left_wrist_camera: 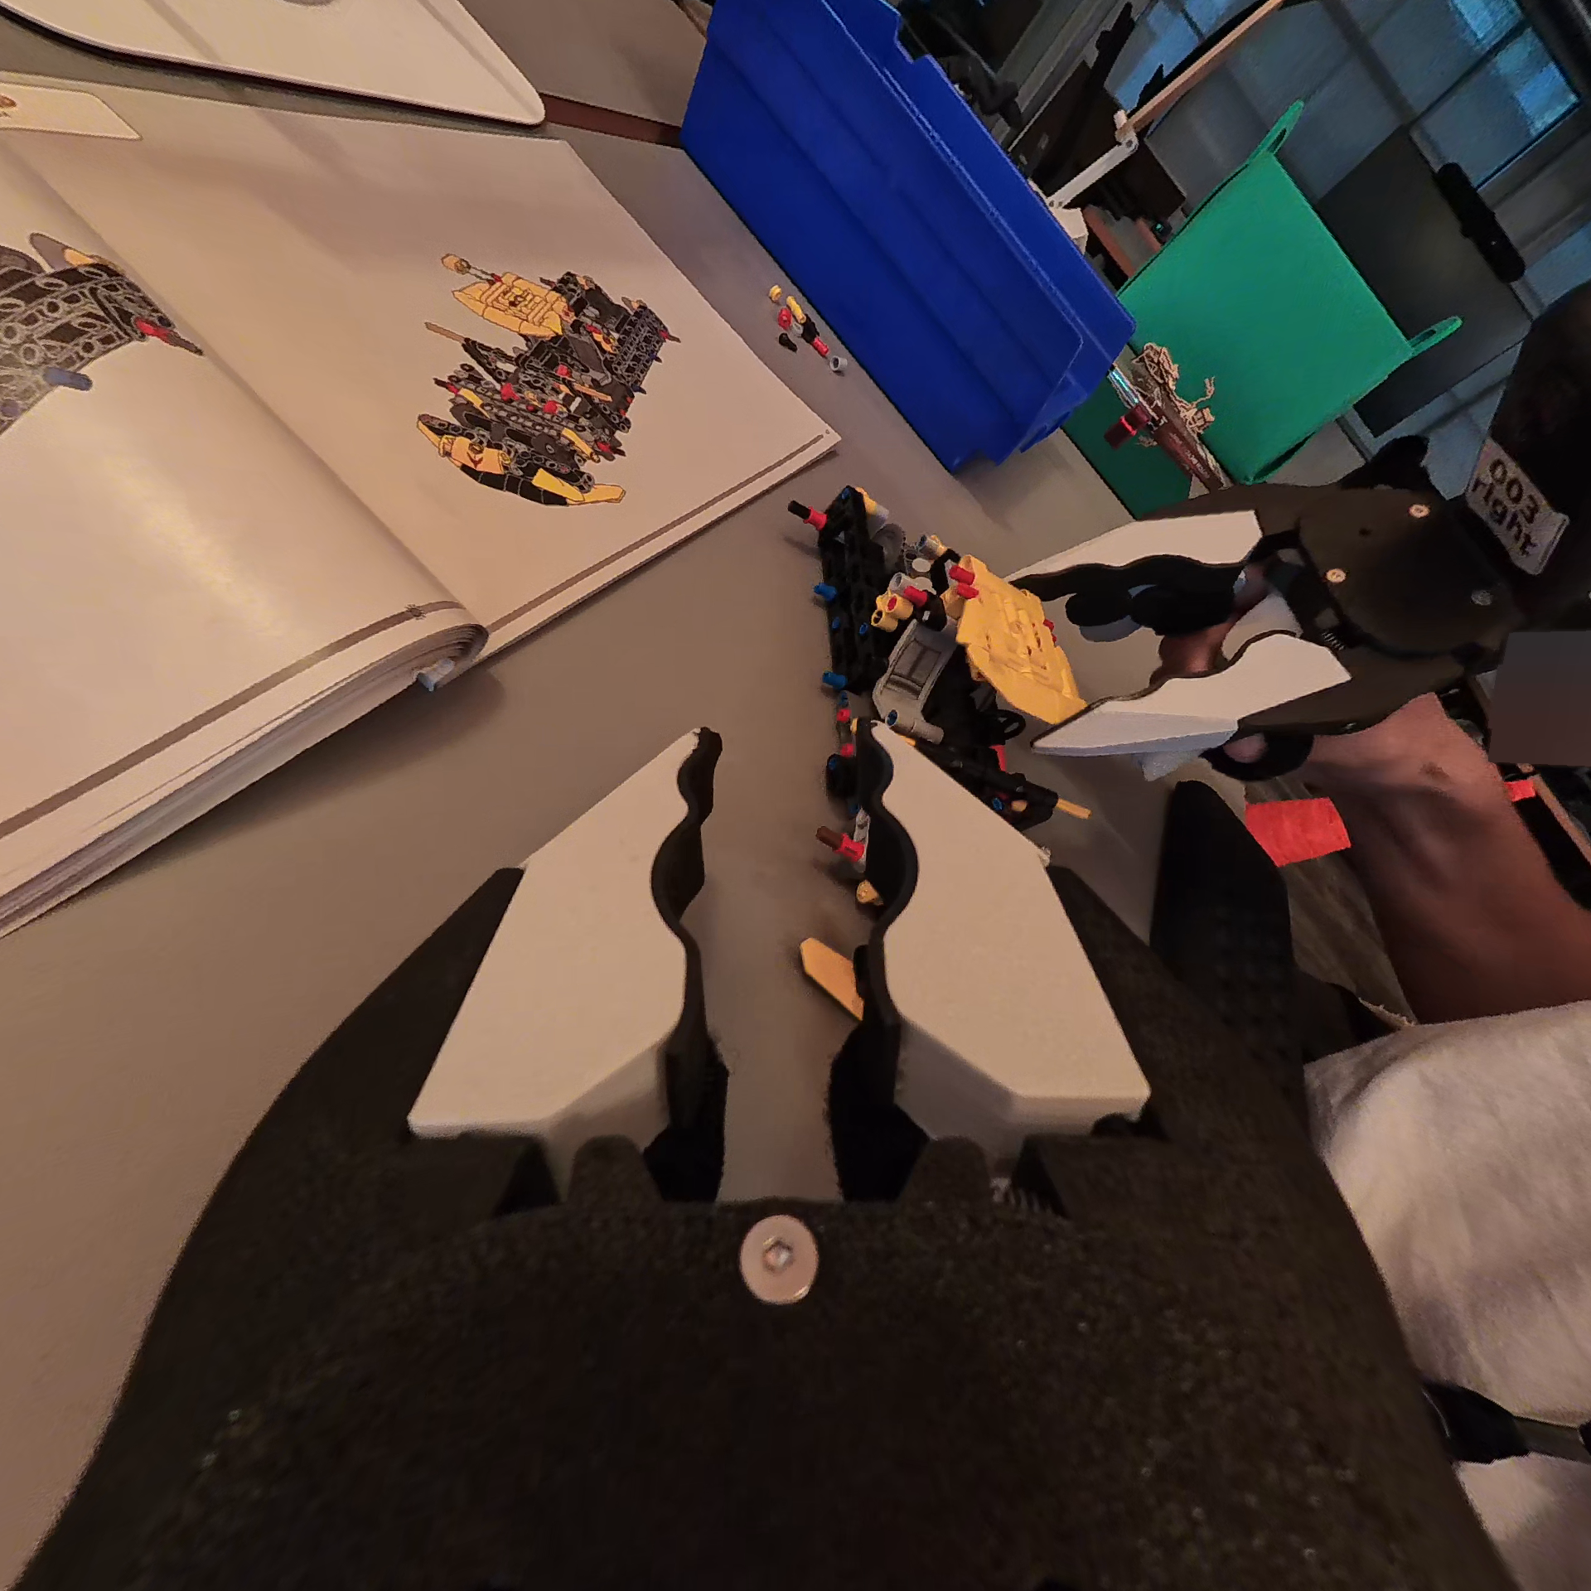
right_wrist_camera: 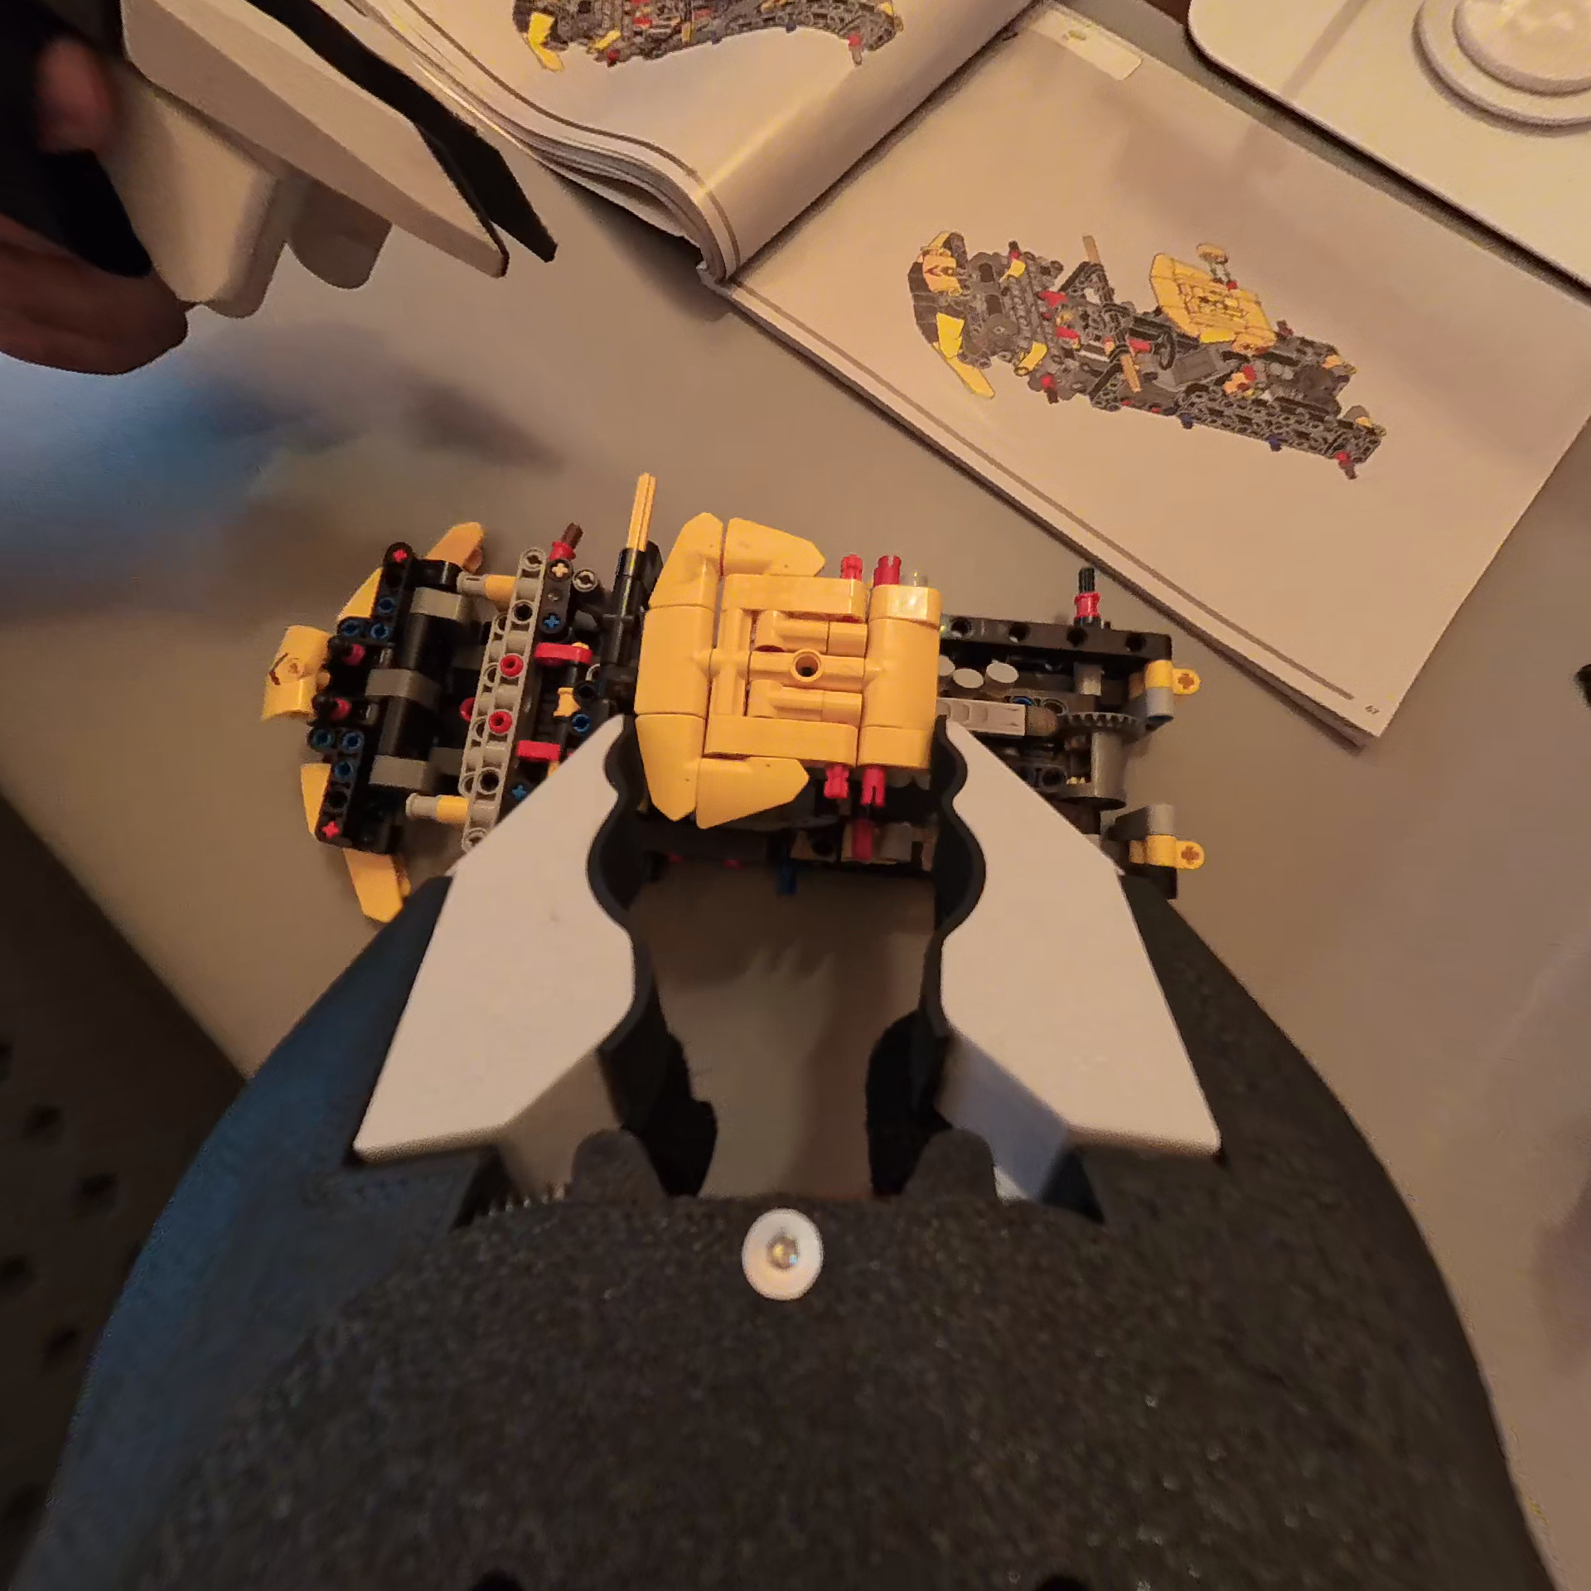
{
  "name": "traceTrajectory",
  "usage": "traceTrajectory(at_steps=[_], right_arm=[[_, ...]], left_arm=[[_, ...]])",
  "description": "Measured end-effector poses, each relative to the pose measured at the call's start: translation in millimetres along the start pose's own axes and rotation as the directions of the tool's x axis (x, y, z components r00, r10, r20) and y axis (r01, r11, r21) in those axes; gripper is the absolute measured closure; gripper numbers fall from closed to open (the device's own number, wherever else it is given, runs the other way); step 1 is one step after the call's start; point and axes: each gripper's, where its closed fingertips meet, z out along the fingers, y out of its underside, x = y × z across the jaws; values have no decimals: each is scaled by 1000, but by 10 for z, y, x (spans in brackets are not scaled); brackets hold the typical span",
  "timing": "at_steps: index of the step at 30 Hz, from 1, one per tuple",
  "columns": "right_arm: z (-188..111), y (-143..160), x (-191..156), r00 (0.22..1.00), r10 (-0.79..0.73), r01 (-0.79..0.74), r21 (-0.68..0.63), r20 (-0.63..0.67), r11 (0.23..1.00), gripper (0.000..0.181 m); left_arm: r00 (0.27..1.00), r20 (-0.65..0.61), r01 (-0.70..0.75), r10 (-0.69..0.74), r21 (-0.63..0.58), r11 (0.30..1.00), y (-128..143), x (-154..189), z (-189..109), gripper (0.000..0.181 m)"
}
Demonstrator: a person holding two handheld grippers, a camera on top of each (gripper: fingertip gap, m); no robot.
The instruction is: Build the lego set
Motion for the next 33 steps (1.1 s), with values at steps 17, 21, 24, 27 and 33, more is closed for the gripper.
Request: traceTrajectory(at_steps=[17,21,24,27,33], right_arm=[[142,-191,25,992,108,-107,16,-67,994,116],[164,-211,27,991,100,-98,25,-89,995,116],[179,-232,44,986,129,-124,55,-102,991,114],[185,-244,49,981,161,-155,57,-111,986,113],[265,-274,83,974,172,-165,55,-150,985,112]], left_arm=[[1000,-4,3,-3,2,1000,-6,16,-8,148],[1000,-1,0,0,3,1000,-12,16,-14,148],[1000,-1,1,-1,5,1000,-17,12,-19,148],[1000,3,2,-2,-2,1000,-2,-1,-12,148],[1000,6,-8,8,-7,1000,4,9,-8,148]])
